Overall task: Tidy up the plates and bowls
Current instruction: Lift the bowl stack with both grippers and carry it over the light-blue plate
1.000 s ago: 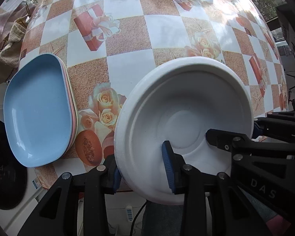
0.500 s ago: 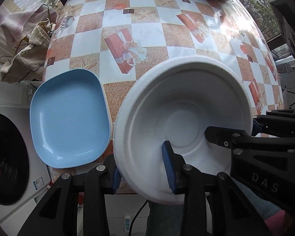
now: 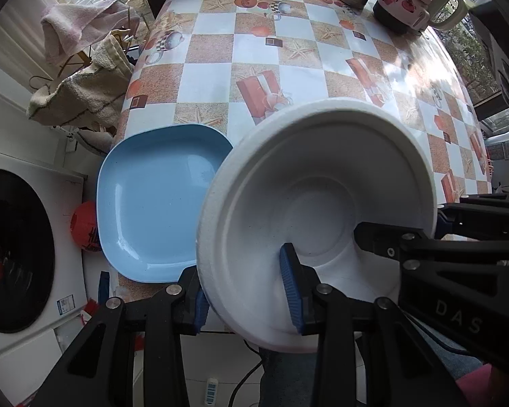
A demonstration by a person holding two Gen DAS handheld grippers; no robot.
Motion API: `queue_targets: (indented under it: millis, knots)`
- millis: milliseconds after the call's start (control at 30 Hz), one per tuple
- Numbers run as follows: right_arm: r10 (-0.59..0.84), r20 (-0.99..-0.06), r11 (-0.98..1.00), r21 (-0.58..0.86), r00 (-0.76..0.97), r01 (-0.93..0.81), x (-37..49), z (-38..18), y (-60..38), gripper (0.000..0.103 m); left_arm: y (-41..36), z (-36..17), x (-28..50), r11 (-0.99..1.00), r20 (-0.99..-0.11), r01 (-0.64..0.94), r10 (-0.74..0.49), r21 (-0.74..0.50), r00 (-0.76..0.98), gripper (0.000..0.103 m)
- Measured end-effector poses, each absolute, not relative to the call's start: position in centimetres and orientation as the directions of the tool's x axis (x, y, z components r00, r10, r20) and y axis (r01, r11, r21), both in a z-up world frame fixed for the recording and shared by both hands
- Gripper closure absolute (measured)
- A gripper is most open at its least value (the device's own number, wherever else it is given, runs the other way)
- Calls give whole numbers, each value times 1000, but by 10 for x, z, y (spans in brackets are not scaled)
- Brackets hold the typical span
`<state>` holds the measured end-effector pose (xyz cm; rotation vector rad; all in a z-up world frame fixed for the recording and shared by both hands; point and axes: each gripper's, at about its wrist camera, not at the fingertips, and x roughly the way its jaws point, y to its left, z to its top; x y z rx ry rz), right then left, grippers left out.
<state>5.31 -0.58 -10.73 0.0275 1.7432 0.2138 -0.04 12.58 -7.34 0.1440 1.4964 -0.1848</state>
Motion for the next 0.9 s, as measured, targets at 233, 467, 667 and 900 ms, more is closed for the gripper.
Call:
queue_targets:
  millis: [233,467,667,900]
  knots:
    - [139,-971,976,167,-192,-138,60,-110,16,76,144,-71,2,987,-997,161,-24,-12,73,63]
    - [136,-971,971,170,-194,-167,67,-109,31,76,156,-67,6,991,-996,131,-19,-8,83,63]
    - [142,-968,966,181,-208,-183,73,-114,48,76,172,-68,9,995,-996,98,-5,3,84,63]
    - [146,-960,967,190,-238,-170,85,-131,70,76,192,-76,19,997,-997,75,27,33,73,63]
